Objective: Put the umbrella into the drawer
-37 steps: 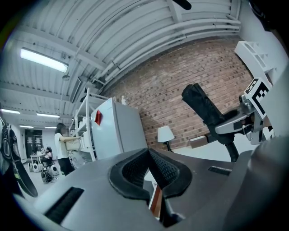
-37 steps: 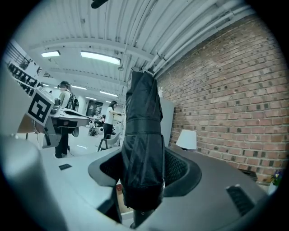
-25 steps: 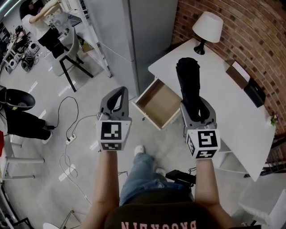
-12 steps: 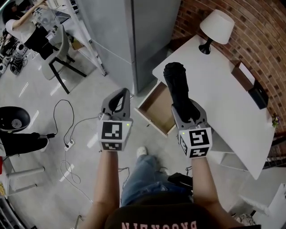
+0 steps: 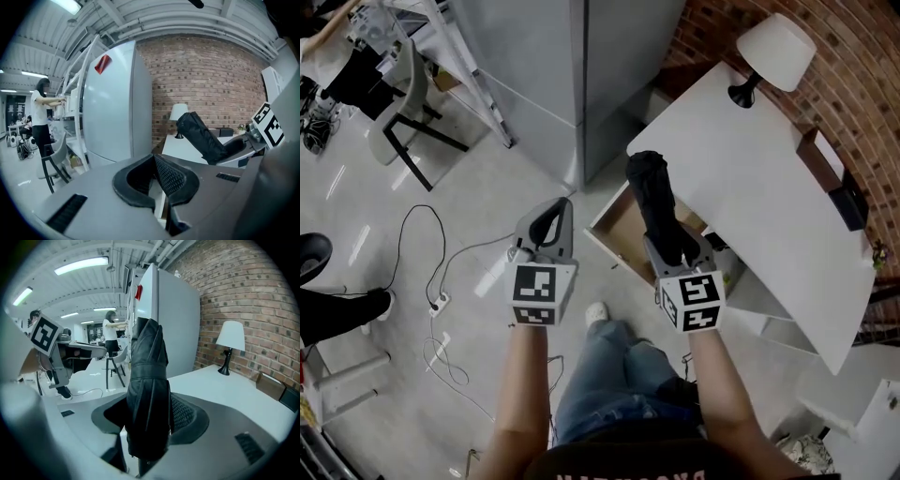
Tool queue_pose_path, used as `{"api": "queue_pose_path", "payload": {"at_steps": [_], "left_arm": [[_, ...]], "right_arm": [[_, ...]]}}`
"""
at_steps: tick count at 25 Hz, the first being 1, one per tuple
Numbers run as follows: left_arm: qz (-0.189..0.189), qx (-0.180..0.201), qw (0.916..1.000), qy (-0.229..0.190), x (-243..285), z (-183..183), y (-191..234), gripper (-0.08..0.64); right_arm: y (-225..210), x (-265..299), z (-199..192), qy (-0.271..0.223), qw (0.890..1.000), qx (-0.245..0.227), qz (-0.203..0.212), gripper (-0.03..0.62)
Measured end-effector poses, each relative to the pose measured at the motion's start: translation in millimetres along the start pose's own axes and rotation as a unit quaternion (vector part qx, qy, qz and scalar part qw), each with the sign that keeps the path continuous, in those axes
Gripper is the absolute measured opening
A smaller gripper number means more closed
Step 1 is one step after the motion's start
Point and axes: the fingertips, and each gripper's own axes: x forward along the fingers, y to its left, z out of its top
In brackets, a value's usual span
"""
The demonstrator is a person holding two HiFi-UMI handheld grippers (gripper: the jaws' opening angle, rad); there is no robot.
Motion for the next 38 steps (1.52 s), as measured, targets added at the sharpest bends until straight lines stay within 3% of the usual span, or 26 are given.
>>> {"api": "queue_pose_path", "payload": {"at_steps": [6, 13, 21, 29, 38], "left_arm": [[-0.023, -0.007, 0.9995, 0.022, 25.6, -24.4, -10.1, -0.002], [-0.031, -0.011, 0.9982, 0.05, 39.6, -45.5, -23.8, -0.002], [-0.034, -0.008, 0.9963, 0.078, 43.2, -68.6, -36.5, -0.002], [-0.038, -0.008, 0.9945, 0.098, 56.5, -97.6, -45.7, -0.002], [-0.018, -0.017, 0.9956, 0.09, 81.4, -133.8, -39.4, -0.002]], "right_arm": [[-1.5, 34.2, -51.4, 0.064, 0.998, 0.011, 0.015, 0.232], [-22.2, 69.7, -89.5, 0.102, 0.994, 0.04, 0.023, 0.23], [-20.7, 109.9, -133.7, 0.138, 0.982, 0.098, 0.087, 0.23], [-27.1, 149.3, -170.6, 0.16, 0.977, 0.106, 0.097, 0.23], [-42.7, 183.6, -212.4, 0.165, 0.976, 0.107, 0.091, 0.23]]}}
